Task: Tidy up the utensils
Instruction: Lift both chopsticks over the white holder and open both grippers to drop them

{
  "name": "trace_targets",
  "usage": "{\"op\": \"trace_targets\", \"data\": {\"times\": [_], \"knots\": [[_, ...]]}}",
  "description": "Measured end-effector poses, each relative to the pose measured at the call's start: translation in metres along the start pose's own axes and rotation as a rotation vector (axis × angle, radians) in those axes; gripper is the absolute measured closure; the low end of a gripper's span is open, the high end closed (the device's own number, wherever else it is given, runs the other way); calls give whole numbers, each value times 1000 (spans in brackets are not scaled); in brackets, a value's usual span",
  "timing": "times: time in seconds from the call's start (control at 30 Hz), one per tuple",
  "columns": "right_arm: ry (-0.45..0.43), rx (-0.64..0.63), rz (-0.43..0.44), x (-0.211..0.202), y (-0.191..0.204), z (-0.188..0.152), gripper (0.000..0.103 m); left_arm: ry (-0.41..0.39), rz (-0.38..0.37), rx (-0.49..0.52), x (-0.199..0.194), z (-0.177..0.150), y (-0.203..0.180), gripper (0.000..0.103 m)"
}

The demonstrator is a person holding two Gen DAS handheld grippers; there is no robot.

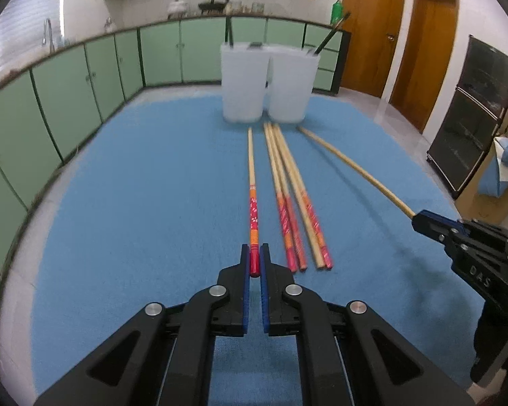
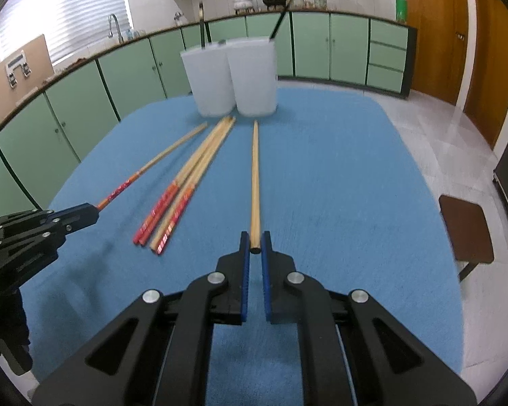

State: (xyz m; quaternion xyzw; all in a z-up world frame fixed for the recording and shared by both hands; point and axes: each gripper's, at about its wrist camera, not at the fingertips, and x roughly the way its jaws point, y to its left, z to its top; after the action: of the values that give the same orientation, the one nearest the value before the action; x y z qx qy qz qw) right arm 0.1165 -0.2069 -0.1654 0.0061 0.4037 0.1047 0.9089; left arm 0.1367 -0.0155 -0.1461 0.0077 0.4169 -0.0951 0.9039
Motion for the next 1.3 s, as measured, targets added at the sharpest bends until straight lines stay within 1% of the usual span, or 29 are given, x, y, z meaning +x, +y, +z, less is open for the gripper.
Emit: {"op": "trace_targets", "data": {"times": [0.17,0.2,0.27,0.3,0.4,0.5,0.6,0.67,0.73,0.97,1.07,1.23,1.3], "knots": [[42,3,-14,14,-1,-12,97,49,-13,-24,20,-15,10,96],[48,3,-16,17,-1,-13,97,36,-25,-27,18,-17,11,93],[56,5,-16,19,-2,-15,97,32,-38,-23,16,-18,11,83],[58,7,-15,20,-1,-16,97,29,-38,-18,15,-19,10,76],[58,11,-10,21,-2,-16,97,27,-36,-5,13,-23,9,75],[61,17,-5,22,-3,-16,97,25,-38,-8,11,-24,10,75],[61,19,-2,23,-3,-16,97,26,-26,-10,11,-24,9,80],[61,24,2,23,-5,-16,97,26,-17,-9,12,-24,9,86],[62,28,6,23,-6,-16,97,27,-13,-9,13,-24,9,97],[55,31,10,21,-6,-15,97,17,-5,-17,8,-23,10,97],[22,26,14,10,-6,-10,97,-11,-9,-20,-8,-17,10,97],[-58,15,8,-18,-10,12,97,-88,-8,2,-45,4,9,97],[-91,9,8,-30,-11,25,97,-132,-11,7,-61,15,9,97]]}}
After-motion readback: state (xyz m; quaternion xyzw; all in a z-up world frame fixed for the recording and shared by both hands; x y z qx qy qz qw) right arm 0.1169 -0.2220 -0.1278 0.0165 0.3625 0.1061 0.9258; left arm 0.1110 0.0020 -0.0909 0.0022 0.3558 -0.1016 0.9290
